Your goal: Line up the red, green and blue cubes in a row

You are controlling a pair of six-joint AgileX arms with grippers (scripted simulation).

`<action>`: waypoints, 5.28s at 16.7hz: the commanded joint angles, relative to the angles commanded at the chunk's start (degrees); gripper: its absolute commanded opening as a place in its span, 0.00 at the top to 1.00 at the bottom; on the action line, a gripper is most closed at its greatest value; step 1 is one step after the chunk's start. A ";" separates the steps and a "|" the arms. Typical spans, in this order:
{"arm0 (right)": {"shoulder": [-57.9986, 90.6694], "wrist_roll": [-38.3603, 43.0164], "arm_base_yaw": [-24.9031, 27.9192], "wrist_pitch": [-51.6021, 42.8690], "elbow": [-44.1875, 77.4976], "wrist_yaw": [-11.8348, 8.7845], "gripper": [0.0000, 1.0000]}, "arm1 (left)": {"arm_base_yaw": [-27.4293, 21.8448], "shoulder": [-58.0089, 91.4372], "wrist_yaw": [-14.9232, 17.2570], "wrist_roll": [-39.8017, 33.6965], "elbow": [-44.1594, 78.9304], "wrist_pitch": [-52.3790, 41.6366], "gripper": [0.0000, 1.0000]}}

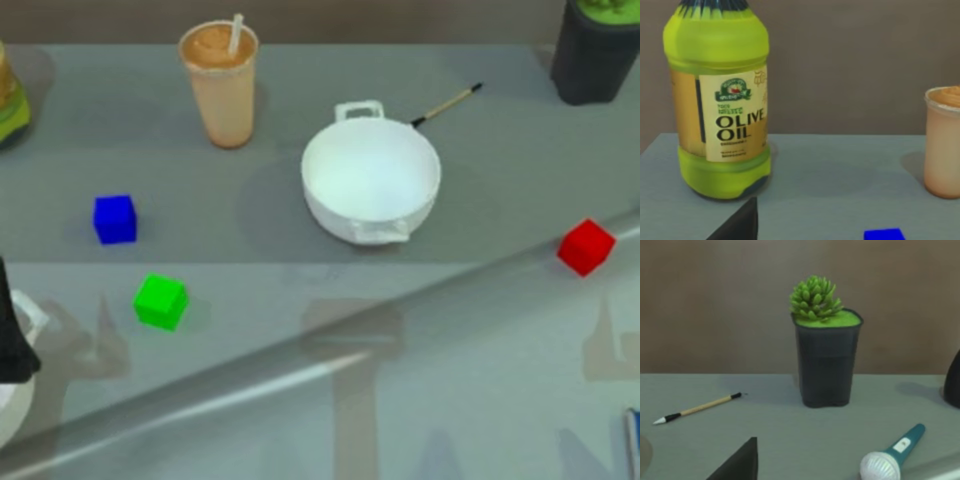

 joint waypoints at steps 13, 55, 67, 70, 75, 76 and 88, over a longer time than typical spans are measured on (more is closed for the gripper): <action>39.29 -10.14 2.66 -21.75 33.08 -0.05 0.00 | 0.00 0.00 0.00 0.00 0.00 0.00 0.00; 129.56 -30.18 7.82 -47.90 87.46 0.21 0.30 | 0.00 0.00 0.00 0.00 0.00 0.00 0.00; 129.56 -30.18 7.82 -47.90 87.46 0.21 1.00 | 0.00 0.00 0.00 0.00 0.00 0.00 0.00; 129.56 -30.18 7.82 -47.90 87.46 0.21 1.00 | 0.00 0.00 0.00 0.00 0.00 0.00 0.00; 126.98 -29.65 7.98 -50.16 88.75 -0.68 1.00 | 0.00 0.00 0.00 0.00 0.00 0.00 0.00; 126.49 -29.70 8.06 -51.56 89.77 -0.73 1.00 | 0.00 0.00 0.00 0.00 0.00 0.00 0.00; 122.62 -28.79 8.51 -62.81 96.64 -0.69 1.00 | 0.00 0.00 0.00 0.00 0.00 0.00 0.00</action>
